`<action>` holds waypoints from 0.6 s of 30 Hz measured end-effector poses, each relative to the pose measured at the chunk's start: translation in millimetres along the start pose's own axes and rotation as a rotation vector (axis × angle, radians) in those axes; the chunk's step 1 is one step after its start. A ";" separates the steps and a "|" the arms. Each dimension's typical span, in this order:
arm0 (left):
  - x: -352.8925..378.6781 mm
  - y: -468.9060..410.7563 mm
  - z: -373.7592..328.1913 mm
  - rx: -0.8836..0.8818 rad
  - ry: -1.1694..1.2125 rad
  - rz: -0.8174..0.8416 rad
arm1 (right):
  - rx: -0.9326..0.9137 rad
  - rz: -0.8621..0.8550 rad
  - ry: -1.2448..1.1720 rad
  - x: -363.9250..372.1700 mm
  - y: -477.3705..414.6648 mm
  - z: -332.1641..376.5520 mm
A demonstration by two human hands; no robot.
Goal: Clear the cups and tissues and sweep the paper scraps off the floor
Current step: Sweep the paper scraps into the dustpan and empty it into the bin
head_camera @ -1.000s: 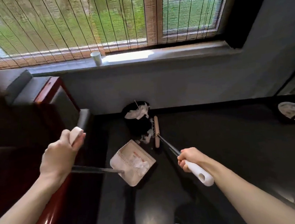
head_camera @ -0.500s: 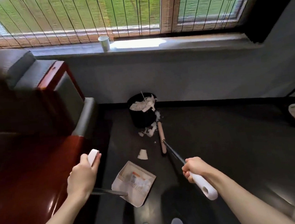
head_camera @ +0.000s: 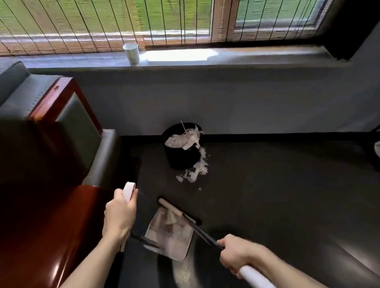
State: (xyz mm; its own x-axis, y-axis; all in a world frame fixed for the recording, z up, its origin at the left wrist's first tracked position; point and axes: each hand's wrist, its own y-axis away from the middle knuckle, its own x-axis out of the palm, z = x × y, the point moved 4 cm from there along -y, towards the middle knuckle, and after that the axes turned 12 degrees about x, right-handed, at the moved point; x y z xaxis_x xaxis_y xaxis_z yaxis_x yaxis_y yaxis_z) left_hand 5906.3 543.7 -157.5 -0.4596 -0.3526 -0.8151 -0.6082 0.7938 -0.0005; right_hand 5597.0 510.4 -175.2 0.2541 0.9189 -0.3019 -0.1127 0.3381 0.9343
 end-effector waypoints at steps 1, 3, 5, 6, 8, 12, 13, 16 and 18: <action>-0.2 -2.1 2.0 -0.004 -0.008 0.006 | 0.005 0.028 -0.016 -4.5 4.8 -0.8; -1.9 -3.5 2.7 -0.013 0.002 0.014 | 0.010 0.072 -0.033 -19.1 15.7 -5.9; -3.7 -3.2 1.6 -0.027 0.015 0.032 | 0.018 0.086 -0.065 -35.7 26.5 -13.4; -4.2 -2.2 -0.1 -0.034 0.020 0.039 | 0.022 0.091 -0.096 -43.6 31.3 -17.7; -3.9 0.6 -7.0 -0.039 0.036 0.039 | 0.023 0.092 -0.151 -59.3 37.5 -26.0; 1.1 1.7 -29.9 -0.048 0.086 0.019 | 0.017 0.043 -0.254 -97.8 40.0 -39.4; 4.0 1.2 -36.3 -0.052 0.099 0.019 | 0.021 0.027 -0.286 -109.5 37.4 -42.6; 16.6 0.0 -58.6 -0.076 0.124 0.007 | 0.047 -0.013 -0.375 -147.5 20.8 -50.4; 27.6 -1.9 -74.6 -0.103 0.119 -0.006 | 0.066 -0.034 -0.457 -175.7 1.4 -52.6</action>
State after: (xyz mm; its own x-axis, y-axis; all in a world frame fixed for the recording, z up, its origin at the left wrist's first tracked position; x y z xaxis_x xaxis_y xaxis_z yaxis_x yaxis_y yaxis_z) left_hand 5846.4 495.5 -136.8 -0.5256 -0.4186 -0.7407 -0.6716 0.7385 0.0592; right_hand 5501.7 360.2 -130.9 0.6556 0.7187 -0.2316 -0.0394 0.3388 0.9400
